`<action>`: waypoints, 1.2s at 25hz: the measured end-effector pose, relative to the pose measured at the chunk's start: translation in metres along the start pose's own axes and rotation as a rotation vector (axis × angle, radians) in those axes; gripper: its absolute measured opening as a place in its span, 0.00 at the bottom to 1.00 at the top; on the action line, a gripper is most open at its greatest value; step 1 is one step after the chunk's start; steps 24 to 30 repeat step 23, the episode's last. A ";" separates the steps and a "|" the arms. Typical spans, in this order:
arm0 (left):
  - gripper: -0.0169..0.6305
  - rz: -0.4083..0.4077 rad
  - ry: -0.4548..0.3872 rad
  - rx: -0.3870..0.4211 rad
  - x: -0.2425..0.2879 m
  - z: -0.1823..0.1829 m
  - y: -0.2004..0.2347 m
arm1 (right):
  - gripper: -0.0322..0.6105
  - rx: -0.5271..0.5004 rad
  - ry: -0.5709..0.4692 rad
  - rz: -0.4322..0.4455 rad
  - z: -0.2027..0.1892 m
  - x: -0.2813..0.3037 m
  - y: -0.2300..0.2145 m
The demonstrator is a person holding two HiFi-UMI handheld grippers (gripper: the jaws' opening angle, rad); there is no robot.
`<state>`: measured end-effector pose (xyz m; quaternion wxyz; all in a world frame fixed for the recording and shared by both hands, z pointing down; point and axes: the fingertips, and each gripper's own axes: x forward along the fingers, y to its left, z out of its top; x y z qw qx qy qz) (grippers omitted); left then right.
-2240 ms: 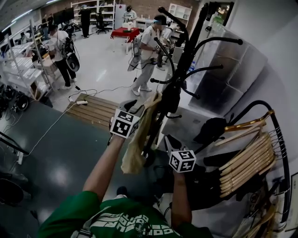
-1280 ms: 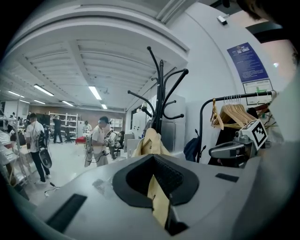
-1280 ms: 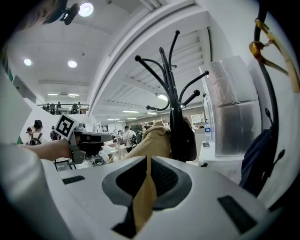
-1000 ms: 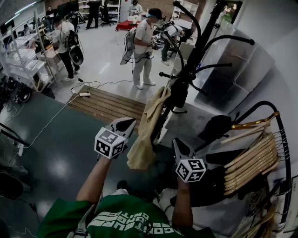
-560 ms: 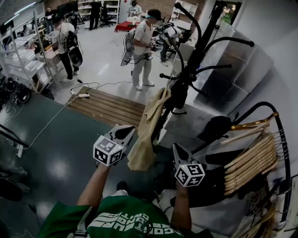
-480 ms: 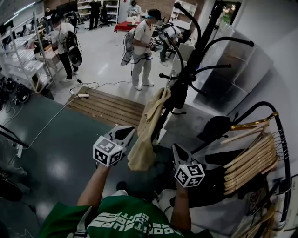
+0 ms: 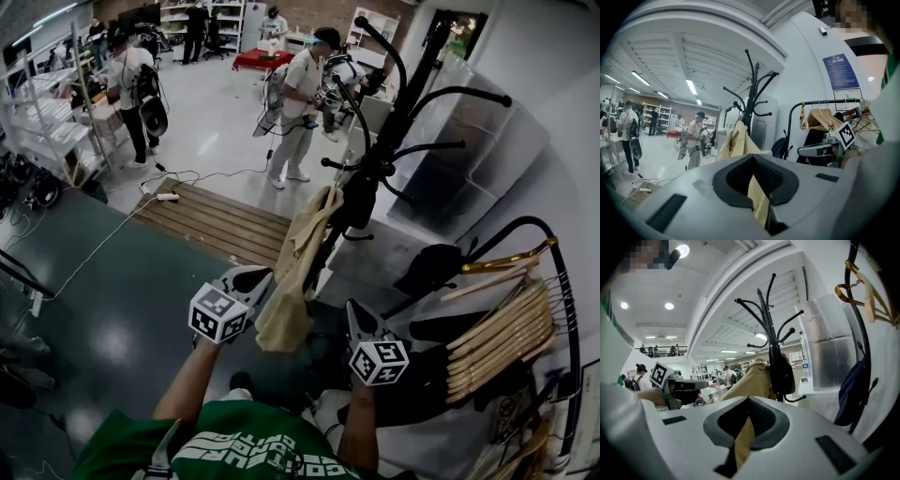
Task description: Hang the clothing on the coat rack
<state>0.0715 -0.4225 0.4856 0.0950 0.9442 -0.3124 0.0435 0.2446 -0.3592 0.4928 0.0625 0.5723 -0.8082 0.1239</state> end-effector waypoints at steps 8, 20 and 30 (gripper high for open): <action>0.03 0.006 0.009 0.005 0.004 0.000 0.003 | 0.06 0.011 0.005 0.003 -0.003 0.004 -0.004; 0.03 0.014 0.022 0.009 0.000 -0.004 0.007 | 0.06 0.021 0.015 0.022 -0.007 0.014 0.001; 0.03 0.014 0.022 0.013 -0.001 -0.005 0.007 | 0.06 0.025 0.019 0.027 -0.008 0.016 0.003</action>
